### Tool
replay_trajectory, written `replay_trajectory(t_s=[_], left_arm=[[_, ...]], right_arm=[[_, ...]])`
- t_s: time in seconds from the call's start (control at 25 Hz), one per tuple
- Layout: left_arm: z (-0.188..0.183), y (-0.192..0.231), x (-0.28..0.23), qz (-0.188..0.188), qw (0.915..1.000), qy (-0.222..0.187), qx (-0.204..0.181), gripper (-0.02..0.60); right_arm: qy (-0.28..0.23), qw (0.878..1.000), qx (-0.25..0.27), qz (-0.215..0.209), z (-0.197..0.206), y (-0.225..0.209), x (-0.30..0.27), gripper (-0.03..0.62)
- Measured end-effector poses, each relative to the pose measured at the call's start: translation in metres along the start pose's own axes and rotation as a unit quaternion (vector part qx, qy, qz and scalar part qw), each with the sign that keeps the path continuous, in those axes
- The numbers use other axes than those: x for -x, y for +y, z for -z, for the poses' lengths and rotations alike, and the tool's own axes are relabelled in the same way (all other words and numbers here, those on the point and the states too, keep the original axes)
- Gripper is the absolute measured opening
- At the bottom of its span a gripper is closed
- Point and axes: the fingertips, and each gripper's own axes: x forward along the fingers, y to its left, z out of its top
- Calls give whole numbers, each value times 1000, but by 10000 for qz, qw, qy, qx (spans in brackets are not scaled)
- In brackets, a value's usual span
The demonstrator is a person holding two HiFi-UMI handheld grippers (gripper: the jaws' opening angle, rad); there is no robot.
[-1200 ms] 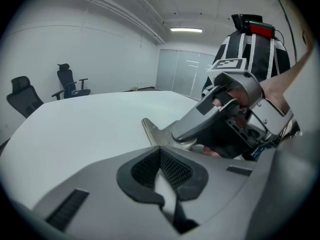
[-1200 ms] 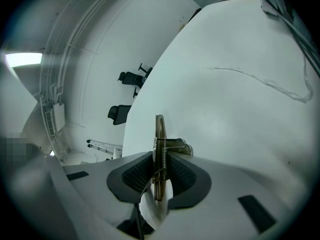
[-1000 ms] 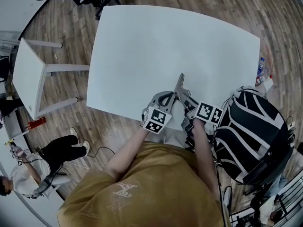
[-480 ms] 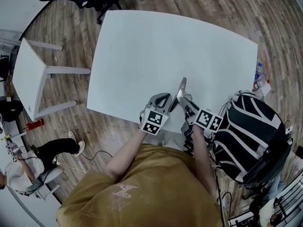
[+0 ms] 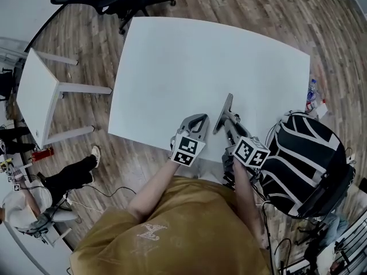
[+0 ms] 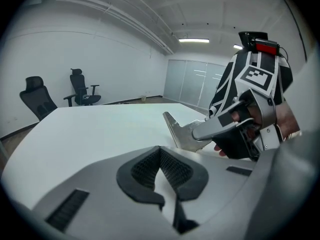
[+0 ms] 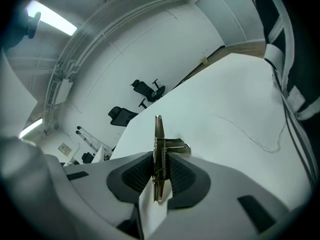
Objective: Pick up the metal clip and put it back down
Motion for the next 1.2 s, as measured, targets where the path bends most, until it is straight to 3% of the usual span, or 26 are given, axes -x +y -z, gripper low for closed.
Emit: replay_trajectory(t_s=[0.36,0.8,1.2], left_arm=[[-15,-4,15,-43,9997,-173,-193,2],[-44,-7,35,-151,9980,-574,-224,2],[-83,-15,58,-286,9929,-1090,-372,2]], right_arm=[[-205,9986,454,180,-3,8,12,74],[-833,9890,1146,418,-24,22,39,74],[-1302,9788,1558,284,-44,41,63,74]])
